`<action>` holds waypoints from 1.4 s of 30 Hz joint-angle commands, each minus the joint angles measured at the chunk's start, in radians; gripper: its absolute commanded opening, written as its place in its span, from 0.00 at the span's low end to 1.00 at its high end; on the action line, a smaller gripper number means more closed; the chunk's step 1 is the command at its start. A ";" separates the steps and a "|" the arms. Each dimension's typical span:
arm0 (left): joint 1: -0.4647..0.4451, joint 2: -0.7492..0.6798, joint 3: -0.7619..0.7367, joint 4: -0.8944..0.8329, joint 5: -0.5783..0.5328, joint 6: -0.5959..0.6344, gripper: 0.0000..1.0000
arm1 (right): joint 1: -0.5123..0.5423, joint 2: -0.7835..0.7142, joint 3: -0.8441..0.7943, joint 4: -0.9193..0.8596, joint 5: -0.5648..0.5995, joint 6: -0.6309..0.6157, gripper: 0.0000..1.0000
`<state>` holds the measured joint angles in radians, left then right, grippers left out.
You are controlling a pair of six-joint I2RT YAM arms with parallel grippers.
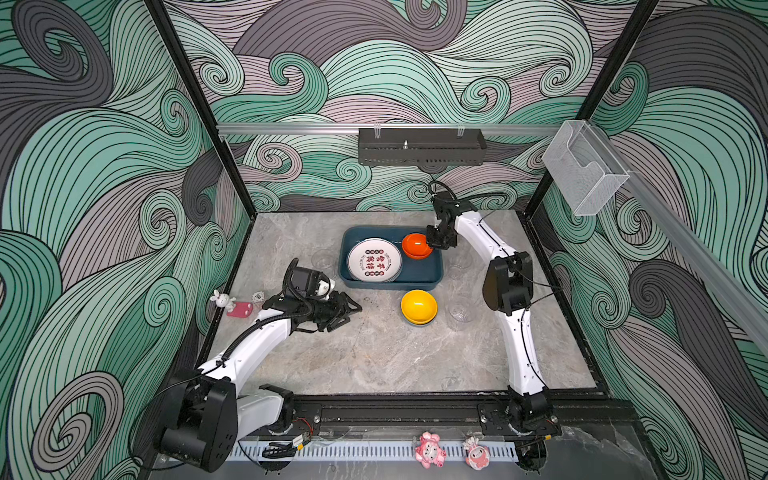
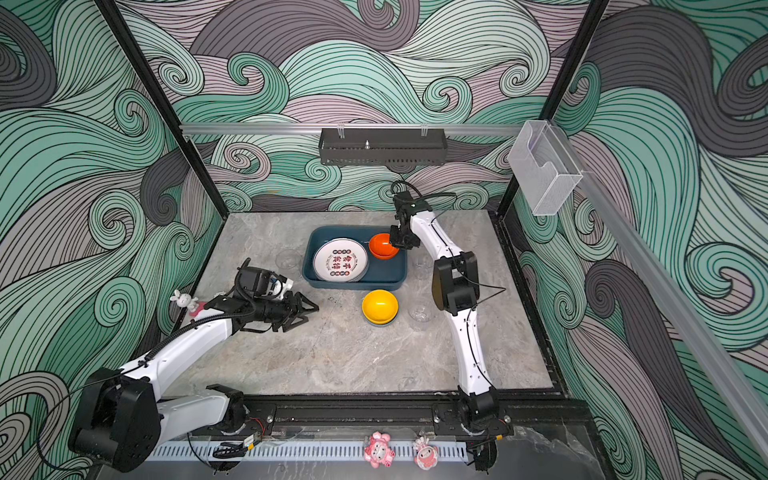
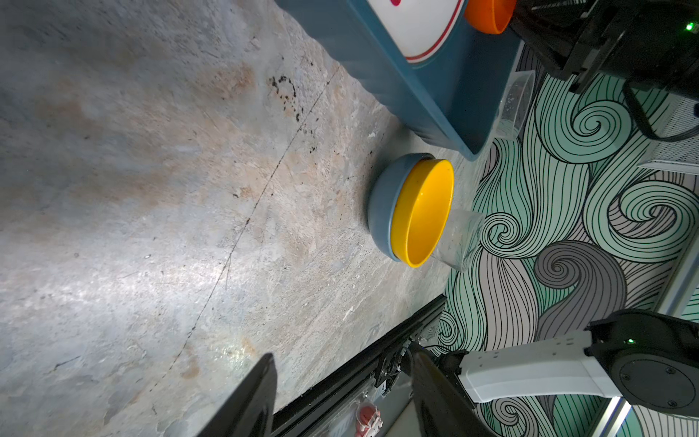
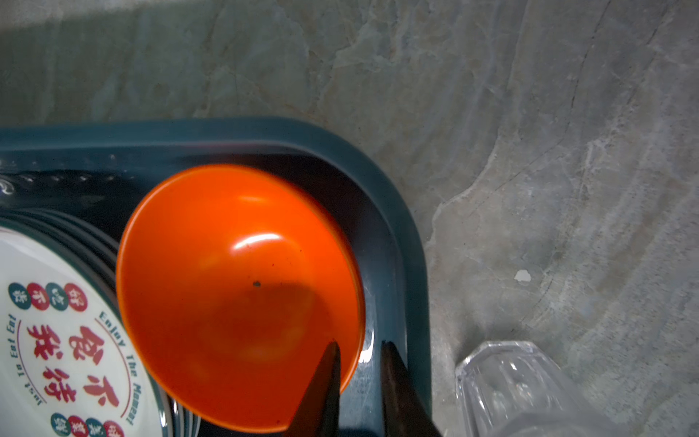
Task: Place the mixed dishes into the plastic bin
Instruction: 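Open the right gripper and raise it back toward the bowl stack, then lower the right gripper onto the yellow bowl's rim and pinch it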
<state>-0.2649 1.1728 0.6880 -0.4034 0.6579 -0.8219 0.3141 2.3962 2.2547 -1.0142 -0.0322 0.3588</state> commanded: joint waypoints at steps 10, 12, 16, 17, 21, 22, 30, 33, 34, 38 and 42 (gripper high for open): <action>-0.004 -0.080 0.053 -0.055 -0.020 0.036 0.62 | 0.077 -0.340 -0.298 0.046 0.001 -0.003 0.24; -0.005 -0.081 0.062 -0.063 -0.013 0.048 0.62 | 0.083 -0.399 -0.374 0.078 -0.029 -0.003 0.26; -0.004 -0.078 0.081 -0.060 0.018 0.066 0.63 | 0.089 -0.512 -0.522 0.116 -0.084 -0.010 0.28; -0.005 -0.074 0.088 -0.060 0.026 0.072 0.63 | 0.089 -0.538 -0.556 0.121 -0.097 -0.012 0.28; -0.006 -0.052 0.123 -0.092 0.047 0.117 0.63 | 0.090 -0.625 -0.684 0.141 -0.136 -0.014 0.29; -0.005 -0.045 0.134 -0.106 0.048 0.132 0.63 | 0.091 -0.646 -0.718 0.147 -0.149 -0.014 0.29; -0.019 -0.014 0.169 -0.124 0.048 0.164 0.63 | 0.100 -0.749 -0.913 0.187 -0.198 0.003 0.32; -0.032 -0.009 0.171 -0.123 0.048 0.171 0.63 | 0.106 -0.773 -0.967 0.204 -0.209 0.012 0.32; -0.037 -0.006 0.170 -0.123 0.047 0.174 0.63 | 0.111 -0.777 -0.981 0.207 -0.211 0.015 0.32; -0.048 0.002 0.164 -0.117 0.039 0.173 0.63 | 0.127 -0.770 -1.018 0.220 -0.208 0.022 0.33; -0.061 0.006 0.154 -0.107 0.038 0.168 0.63 | 0.143 -0.750 -1.036 0.230 -0.202 0.029 0.33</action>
<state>-0.3138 1.1713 0.8249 -0.5026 0.6922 -0.6716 0.4454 1.6402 1.2289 -0.8036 -0.2298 0.3759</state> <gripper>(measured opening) 0.628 0.331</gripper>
